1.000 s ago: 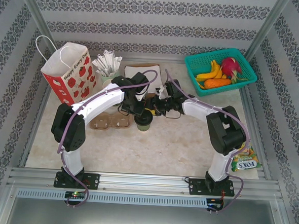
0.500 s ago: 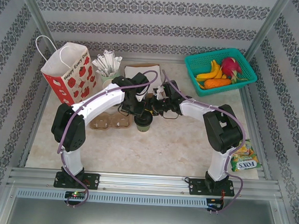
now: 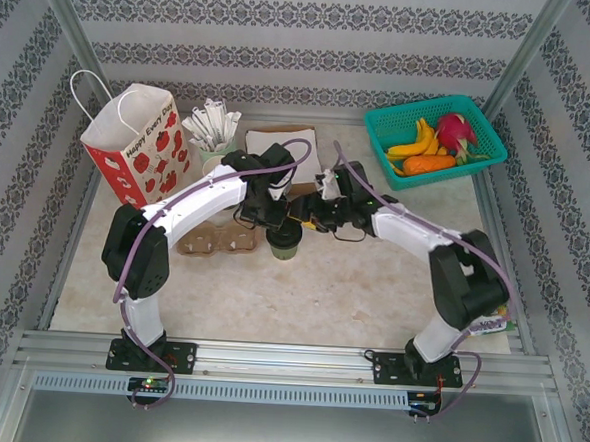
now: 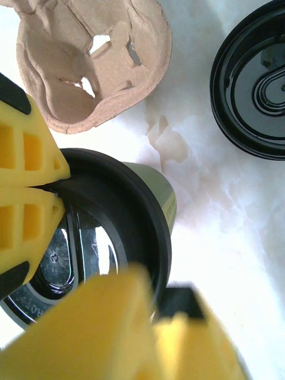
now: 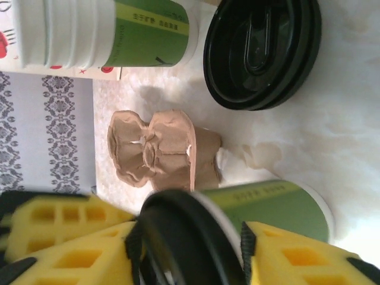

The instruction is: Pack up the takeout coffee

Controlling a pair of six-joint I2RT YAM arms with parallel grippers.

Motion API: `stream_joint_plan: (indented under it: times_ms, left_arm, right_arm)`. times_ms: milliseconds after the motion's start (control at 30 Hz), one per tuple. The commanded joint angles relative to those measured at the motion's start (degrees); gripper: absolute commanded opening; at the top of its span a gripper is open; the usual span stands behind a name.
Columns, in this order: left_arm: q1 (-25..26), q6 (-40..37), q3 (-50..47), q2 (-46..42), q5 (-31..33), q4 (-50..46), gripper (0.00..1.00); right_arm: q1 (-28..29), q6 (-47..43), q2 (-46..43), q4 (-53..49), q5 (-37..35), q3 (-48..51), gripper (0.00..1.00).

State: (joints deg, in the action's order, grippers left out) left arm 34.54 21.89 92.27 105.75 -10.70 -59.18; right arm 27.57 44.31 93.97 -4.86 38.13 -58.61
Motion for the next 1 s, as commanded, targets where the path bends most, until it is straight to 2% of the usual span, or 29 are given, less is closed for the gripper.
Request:
stream_joint_plan:
  times_ms: [0, 67, 167, 233, 333, 433, 700, 967]
  left_arm:
    - [0.44, 1.68, -0.35, 3.83, 2.57, -1.69, 0.0]
    - [0.44, 1.84, 0.48, 3.8, 2.14, -2.08, 0.0]
    - [0.44, 2.03, 1.33, 3.84, 1.78, -2.44, 0.0]
    - [0.44, 2.06, 1.75, 3.79, 1.48, -2.63, 0.0]
    - [0.44, 2.05, 1.87, 3.8, 1.29, -2.65, 0.0]
    - [0.44, 2.19, 1.7, 3.84, 1.12, -2.62, 0.0]
    - [0.44, 2.19, 1.07, 3.83, 0.59, -2.43, 0.0]
    - [0.98, 1.98, -0.7, 3.67, -1.28, -1.89, 0.0]
  right_arm:
    - [-0.46, -4.12, -6.43, 0.67, -4.64, 5.62, 0.59]
    - [-0.16, -5.61, -10.42, 4.45, -5.13, 10.9, 0.65]
    - [1.02, -7.86, -13.5, 7.69, -3.55, 14.94, 0.8]
    - [3.57, -11.64, -14.92, 6.79, -5.79, 15.49, 0.82]
    - [7.36, -16.52, -15.07, 5.24, -11.1, 14.99, 0.82]
    - [9.1, -17.4, -13.78, 6.24, -14.18, 14.5, 0.81]
    - [10.69, -18.92, -10.18, 7.06, -17.71, 13.7, 0.75]
    - [11.0, -18.51, -7.88, 4.67, -27.84, 16.24, 0.67]
